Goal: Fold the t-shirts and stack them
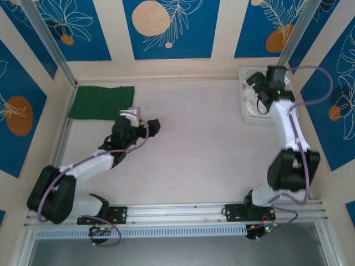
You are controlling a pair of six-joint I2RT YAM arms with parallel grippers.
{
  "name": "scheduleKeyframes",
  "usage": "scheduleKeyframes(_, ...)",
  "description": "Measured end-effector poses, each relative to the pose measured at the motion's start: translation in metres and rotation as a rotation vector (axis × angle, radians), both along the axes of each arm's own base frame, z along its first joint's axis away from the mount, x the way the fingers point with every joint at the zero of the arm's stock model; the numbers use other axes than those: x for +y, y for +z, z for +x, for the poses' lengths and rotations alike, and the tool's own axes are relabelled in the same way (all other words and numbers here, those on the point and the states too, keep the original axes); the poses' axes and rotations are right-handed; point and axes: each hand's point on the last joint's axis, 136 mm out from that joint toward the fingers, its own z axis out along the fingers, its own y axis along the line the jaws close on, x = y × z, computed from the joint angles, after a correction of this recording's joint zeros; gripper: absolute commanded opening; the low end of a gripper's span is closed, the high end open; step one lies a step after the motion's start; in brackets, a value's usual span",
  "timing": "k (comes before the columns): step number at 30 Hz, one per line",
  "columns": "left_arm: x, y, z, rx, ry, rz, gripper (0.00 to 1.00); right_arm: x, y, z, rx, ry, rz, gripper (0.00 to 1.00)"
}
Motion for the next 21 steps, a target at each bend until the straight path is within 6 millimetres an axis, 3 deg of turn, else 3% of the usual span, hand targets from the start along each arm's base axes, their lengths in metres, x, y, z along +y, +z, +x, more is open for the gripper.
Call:
scheduleKeyframes(3,-0.034,-0.009,0.002,0.002,-0.076,0.08,0.99,-0.02,-0.033,0.034,0.106,-0.049,0.011,0.99)
scheduleKeyframes(5,-0.045,-0.013,0.001,-0.001,-0.102,0.117,0.99,-0.031,-0.058,0.051,0.176,-0.068,0.012,0.99)
scheduleKeyframes(10,-0.048,-0.016,-0.002,-0.012,-0.123,0.173,0.99,-0.044,-0.108,0.092,0.278,-0.056,-0.002,1.0)
scheduleKeyframes(13,-0.052,-0.016,-0.001,-0.017,-0.133,0.197,1.0,-0.045,-0.129,0.106,0.313,-0.034,-0.005,0.94)
scheduleKeyframes(16,-0.06,-0.014,0.001,-0.029,-0.152,0.23,1.0,-0.041,-0.142,0.115,0.323,-0.009,0.016,0.76)
scheduleKeyframes(20,-0.076,-0.016,-0.003,-0.046,-0.19,0.287,1.0,-0.032,-0.148,0.119,0.319,0.022,0.072,0.3)
scheduleKeyframes(21,-0.078,-0.016,-0.005,-0.049,-0.196,0.297,1.0,-0.029,-0.148,0.12,0.314,0.028,0.084,0.24)
